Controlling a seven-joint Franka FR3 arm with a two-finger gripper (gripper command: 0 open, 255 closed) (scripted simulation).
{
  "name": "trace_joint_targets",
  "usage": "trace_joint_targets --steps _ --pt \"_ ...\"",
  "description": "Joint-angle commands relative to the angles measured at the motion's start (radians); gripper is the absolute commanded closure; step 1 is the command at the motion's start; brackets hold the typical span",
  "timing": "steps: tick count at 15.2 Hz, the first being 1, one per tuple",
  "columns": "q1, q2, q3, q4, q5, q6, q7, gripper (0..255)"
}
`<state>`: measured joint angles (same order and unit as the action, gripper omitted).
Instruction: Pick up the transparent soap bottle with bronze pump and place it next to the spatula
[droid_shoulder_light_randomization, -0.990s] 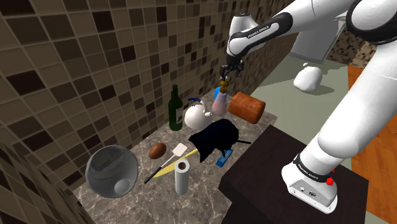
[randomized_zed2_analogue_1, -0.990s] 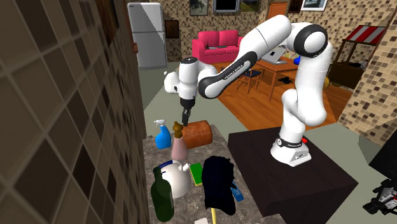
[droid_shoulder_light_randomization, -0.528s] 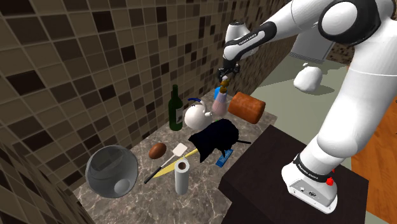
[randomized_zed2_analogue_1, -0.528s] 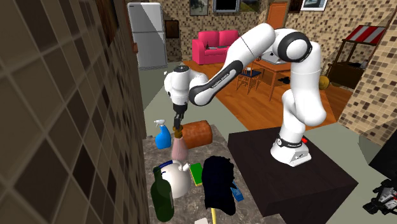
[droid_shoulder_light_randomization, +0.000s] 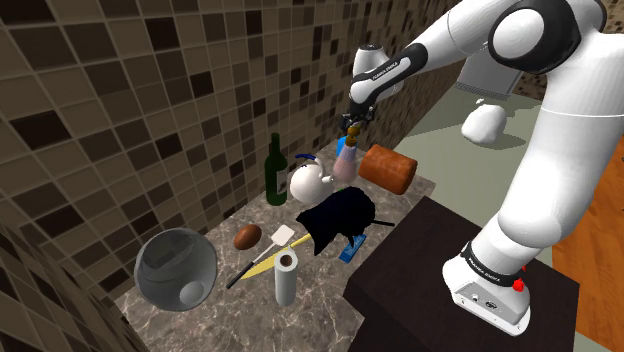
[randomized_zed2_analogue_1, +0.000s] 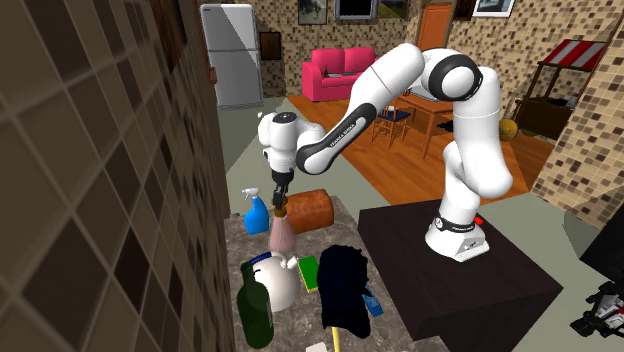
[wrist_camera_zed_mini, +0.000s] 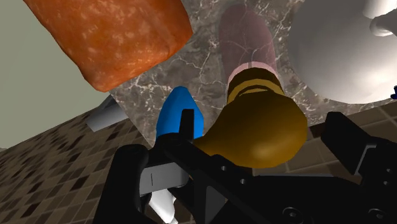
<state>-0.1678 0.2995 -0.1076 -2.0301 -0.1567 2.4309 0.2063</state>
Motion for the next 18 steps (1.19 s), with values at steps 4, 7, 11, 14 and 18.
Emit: trace_joint_targets --steps 4,7,11,14,18 --pt "0.0 0.001 0.0 0.0 0.0 0.001 0.0 0" --pt "0.0 0.001 0.0 0.0 0.0 0.001 0.0 255" --pt "0.0 0.001 0.0 -0.001 0.0 0.001 0.0 255" --pt "0.0 0.001 0.0 0.0 0.0 0.001 0.0 255" --pt "0.001 -0.032 0.001 0.013 0.003 -0.044 -0.007 255"
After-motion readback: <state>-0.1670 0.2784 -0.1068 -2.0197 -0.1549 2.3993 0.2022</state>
